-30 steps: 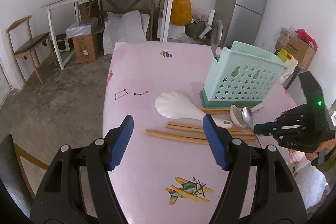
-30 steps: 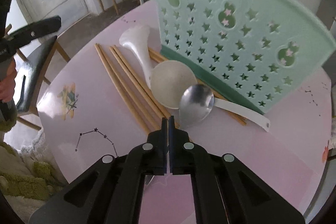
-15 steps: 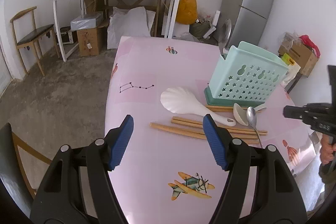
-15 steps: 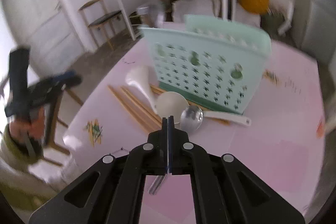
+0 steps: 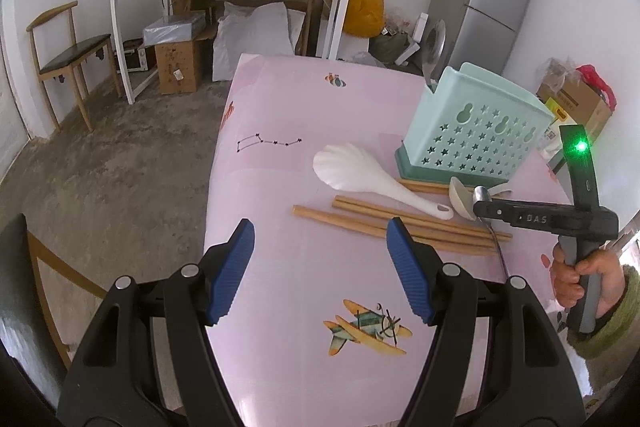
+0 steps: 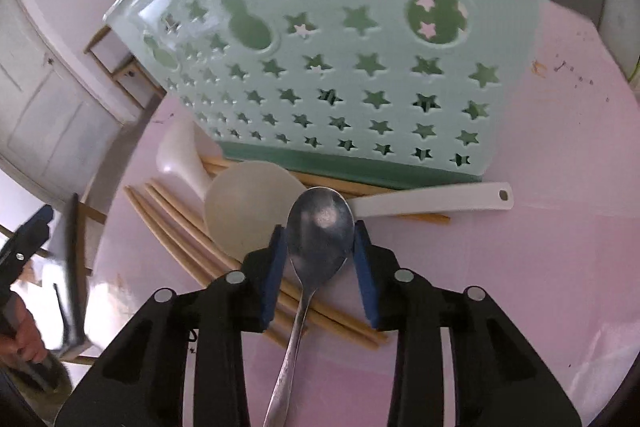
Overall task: Organize utensils
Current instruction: 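Lower the spoon in the right tool into the green holder and open, then move both tools back toward the white ladles on the table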
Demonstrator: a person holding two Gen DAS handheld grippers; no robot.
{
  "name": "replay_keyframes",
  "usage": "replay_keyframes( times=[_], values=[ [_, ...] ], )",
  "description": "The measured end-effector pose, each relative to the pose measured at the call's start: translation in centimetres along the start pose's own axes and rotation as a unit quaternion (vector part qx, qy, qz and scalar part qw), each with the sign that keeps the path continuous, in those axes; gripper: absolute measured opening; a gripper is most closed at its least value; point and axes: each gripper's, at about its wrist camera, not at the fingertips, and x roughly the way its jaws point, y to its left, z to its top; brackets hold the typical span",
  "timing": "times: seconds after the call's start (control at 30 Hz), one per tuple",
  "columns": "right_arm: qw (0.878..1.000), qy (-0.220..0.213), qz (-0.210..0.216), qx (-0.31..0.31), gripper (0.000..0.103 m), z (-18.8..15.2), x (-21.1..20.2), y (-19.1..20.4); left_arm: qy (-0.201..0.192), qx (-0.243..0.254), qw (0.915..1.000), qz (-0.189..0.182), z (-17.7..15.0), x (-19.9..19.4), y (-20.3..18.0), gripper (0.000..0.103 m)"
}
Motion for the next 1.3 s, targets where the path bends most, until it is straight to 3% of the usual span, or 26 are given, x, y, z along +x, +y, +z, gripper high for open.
replay_keyframes(
  times=[0.03, 0.27, 0.57, 0.77, 0.9, 1.1, 1.3],
  values=[
    [1.000, 0.000, -0.004, 0.000, 0.017, 0.0, 0.1, 0.1, 0.001, -0.001, 1.0000, 0.000, -0.1, 0.0, 0.0, 0.065],
    [1.000, -0.016, 0.014, 0.011, 0.003, 0.0, -0.7, -0.2, 0.000, 0.001, 1.0000, -0.004, -0.1, 0.1, 0.0, 0.065],
    [0.999, -0.041, 0.024, -0.004, 0.002, -0.4, -3.7, 0.1, 0.002, -0.003, 1.0000, -0.003, 0.0, 0.3, 0.2, 0.065],
    [0.993, -0.109, 0.019, -0.038, 0.002, 0.0, -10.1, 1.4, 0.005, -0.006, 1.0000, 0.000, 0.2, 0.6, 0.4, 0.065],
    [0.980, -0.190, 0.010, -0.063, 0.002, 1.8, -16.0, 2.2, 0.008, -0.006, 1.0000, -0.001, 0.2, 0.8, 0.2, 0.065],
    [0.941, -0.325, -0.007, -0.098, 0.002, 6.2, -24.2, 2.9, 0.006, -0.002, 1.0000, 0.002, 0.2, 0.4, -0.2, 0.065],
    [0.917, -0.381, -0.049, -0.106, 0.002, 10.7, -25.5, 1.8, 0.000, -0.004, 0.9999, 0.011, 0.1, -0.1, -0.3, 0.065]
  ],
)
